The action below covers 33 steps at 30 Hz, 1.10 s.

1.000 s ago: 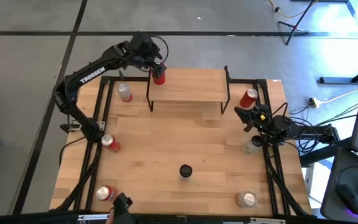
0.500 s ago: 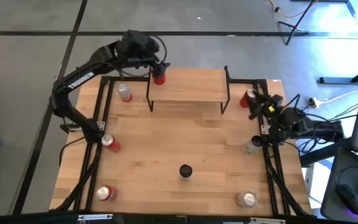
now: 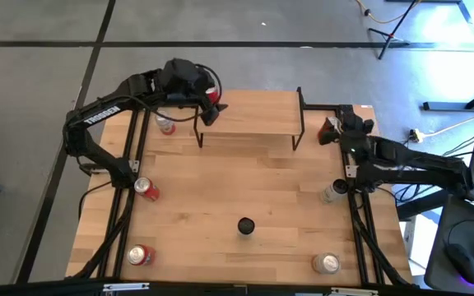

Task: Place canned beverage on shelf
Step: Put the red and black soda can on the shelf aligned with the other red and black soda can

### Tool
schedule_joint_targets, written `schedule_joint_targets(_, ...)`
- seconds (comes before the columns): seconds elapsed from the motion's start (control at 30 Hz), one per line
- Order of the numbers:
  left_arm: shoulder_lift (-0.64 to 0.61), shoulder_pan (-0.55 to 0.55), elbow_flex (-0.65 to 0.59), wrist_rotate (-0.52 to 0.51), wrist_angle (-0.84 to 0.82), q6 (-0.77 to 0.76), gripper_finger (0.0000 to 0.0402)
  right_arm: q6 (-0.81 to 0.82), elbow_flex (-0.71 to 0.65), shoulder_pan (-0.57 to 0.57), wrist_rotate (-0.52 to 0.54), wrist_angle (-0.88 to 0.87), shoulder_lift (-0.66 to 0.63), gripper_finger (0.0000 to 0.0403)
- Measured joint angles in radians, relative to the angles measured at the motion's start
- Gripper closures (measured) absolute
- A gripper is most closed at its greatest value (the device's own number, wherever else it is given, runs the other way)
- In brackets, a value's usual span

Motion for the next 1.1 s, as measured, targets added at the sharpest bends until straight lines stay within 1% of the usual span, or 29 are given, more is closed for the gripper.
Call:
schedule_joint_targets(0.07,0.0,-0.01,0.0,0.009,0.0,0.007,0.002,0.035,0.0,-0.079,-0.091,-0.024,0.029,0.0112)
schedule_joint_targets(0.2,0.0,-0.031,0.0,0.01,-0.002,0.019,0.002,0.061,0.0,-0.234,-0.229,-0.029,0.077,0.0107)
schedule_joint_targets(0.37,0.0,-0.052,0.0,0.011,-0.006,0.021,0.002,0.067,0.0,-0.389,-0.341,-0.029,0.115,0.0114)
schedule_joint_targets(0.5,0.0,-0.069,0.0,0.011,-0.015,0.051,0.002,0.067,0.0,-0.466,-0.392,-0.028,0.148,0.0121)
schedule_joint_targets(0.63,0.0,-0.079,0.0,0.011,-0.021,0.053,0.002,0.067,0.001,-0.518,-0.468,-0.028,0.188,0.0122)
schedule_joint_targets(0.73,0.0,-0.081,0.0,0.011,-0.023,0.055,0.002,0.066,0.001,-0.535,-0.49,-0.027,0.212,0.0122)
schedule_joint_targets(0.93,0.0,-0.081,0.0,0.078,-0.023,0.073,0.002,0.085,-0.006,-0.534,-0.483,-0.014,0.279,0.0123)
schedule_joint_targets(1.1,0.0,-0.081,0.0,0.083,-0.023,0.078,0.002,0.092,-0.02,-0.534,-0.47,0.022,0.334,0.0123)
